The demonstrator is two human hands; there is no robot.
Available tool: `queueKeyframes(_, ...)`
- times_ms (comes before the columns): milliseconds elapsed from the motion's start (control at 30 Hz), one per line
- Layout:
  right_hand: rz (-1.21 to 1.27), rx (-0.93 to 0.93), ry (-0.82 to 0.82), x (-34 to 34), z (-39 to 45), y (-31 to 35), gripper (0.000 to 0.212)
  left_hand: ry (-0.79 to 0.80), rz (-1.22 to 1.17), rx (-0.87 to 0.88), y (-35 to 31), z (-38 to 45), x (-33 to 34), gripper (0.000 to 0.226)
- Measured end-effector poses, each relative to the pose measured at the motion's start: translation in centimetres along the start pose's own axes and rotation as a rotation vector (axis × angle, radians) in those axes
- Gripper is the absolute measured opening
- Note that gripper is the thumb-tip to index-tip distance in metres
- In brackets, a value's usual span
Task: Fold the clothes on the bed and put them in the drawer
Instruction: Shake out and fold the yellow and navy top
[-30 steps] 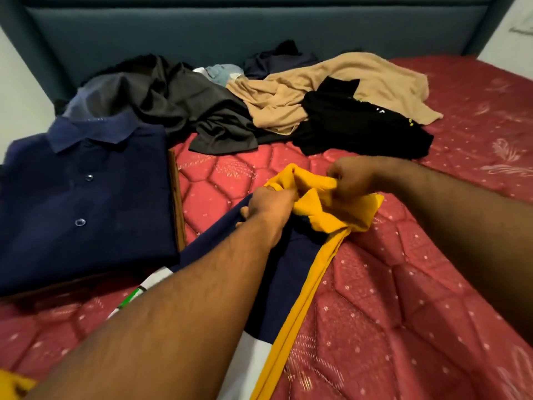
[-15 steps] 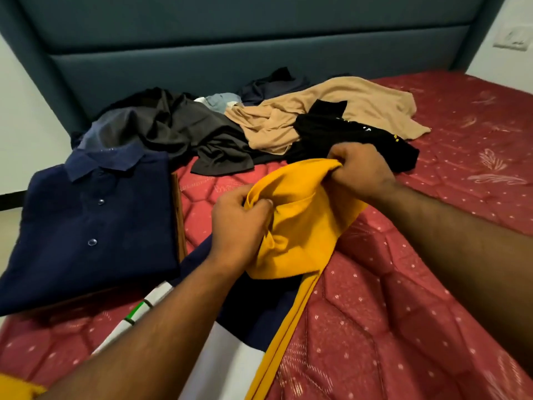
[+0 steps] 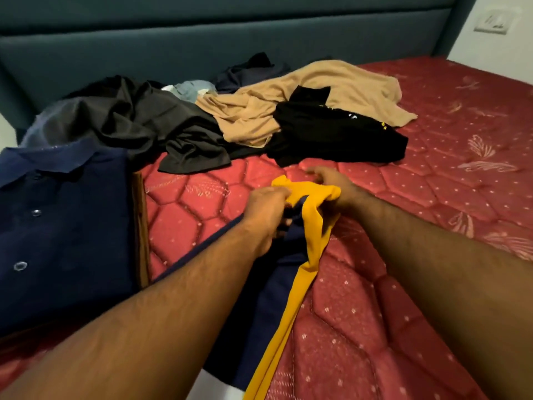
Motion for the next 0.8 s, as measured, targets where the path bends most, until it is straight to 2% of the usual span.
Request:
queueKeyframes(67,-0.023,-0.079,-0.01,0.3,-0.4,0.8,0.083,-0.123,0.003,-0.002,0.0,1.3,-0.6,0.024)
queueKeyframes(133,-0.243,-0.139,-0.062,0.1,-1.4,2.6,0.071,-0.164,-0.015,-0.066,-0.9,2.2,-1.3,0.041)
queueKeyframes(167,-0.373,-0.179,-0.109,0.3,-2.2,3.5,0.059,-0.119,-0.021,-0.129,-1.4,2.6,-1.7,0.046)
queueKeyframes(233,-0.407,-0.318,-0.15,1.2,-3.5,5.2,0.038,0.046,-0.007,-0.266,-2.3,2.9,-2.3,0.05)
queueKeyframes(300,-0.118,-0.438,-0.124,2.8,-5.1,6.7,0.029,0.195,-0.014,-0.357,-2.3,2.8,-2.7,0.045)
queueKeyframes(367,0.206,-0.376,-0.104,4.3,-6.4,7.0,0.015,0.238,0.013,-0.359,-1.9,2.4,-2.9,0.031)
queueKeyframes(400,0.291,-0.329,-0.161,4.5,-6.9,6.9,0.012,0.185,0.063,-0.329,-1.6,2.3,-3.2,0.022)
queueKeyframes(467,0.31,-0.268,-0.403,3.7,-7.5,5.9,0.013,-0.096,0.21,-0.114,-1.6,2.7,-4.1,0.017)
queueKeyframes(500,0.209,-0.22,-0.503,2.9,-7.2,4.8,0.014,-0.279,0.315,0.057,-2.2,3.2,-4.4,0.019)
queueKeyframes(533,0.057,-0.127,-0.537,2.0,-6.6,3.8,0.027,-0.404,0.42,0.197,-3.1,3.0,-4.6,0.017)
queueKeyframes(600,-0.148,0.178,-0.363,0.5,-5.2,1.5,0.061,-0.53,0.542,0.337,-5.4,2.3,-4.2,0.016)
queueKeyframes(633,-0.179,0.307,-0.245,0.1,-4.6,0.7,0.068,-0.578,0.538,0.379,-6.7,2.3,-3.9,0.018)
queueKeyframes(700,-0.193,0.38,-0.124,-0.5,-4.1,0.3,0.055,-0.631,0.485,0.401,-9.1,2.7,-2.5,0.019)
queueKeyframes(733,-0.168,0.361,-0.139,-0.7,-3.9,0.5,0.046,-0.614,0.417,0.39,-9.8,2.5,-1.5,0.02)
queueKeyframes(800,-0.094,0.324,-0.243,-1.4,-3.6,0.6,0.035,-0.47,0.154,0.286,-10.2,3.0,0.4,0.037)
Point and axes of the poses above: each hand's wrist, its own z-axis towards the middle knuckle, its own x-axis out of the palm, y = z × x, the point moved 1 cm from there along z, towards the middle knuckle, and after that the axes turned 4 degrees about -x, right-handed, at the moved point
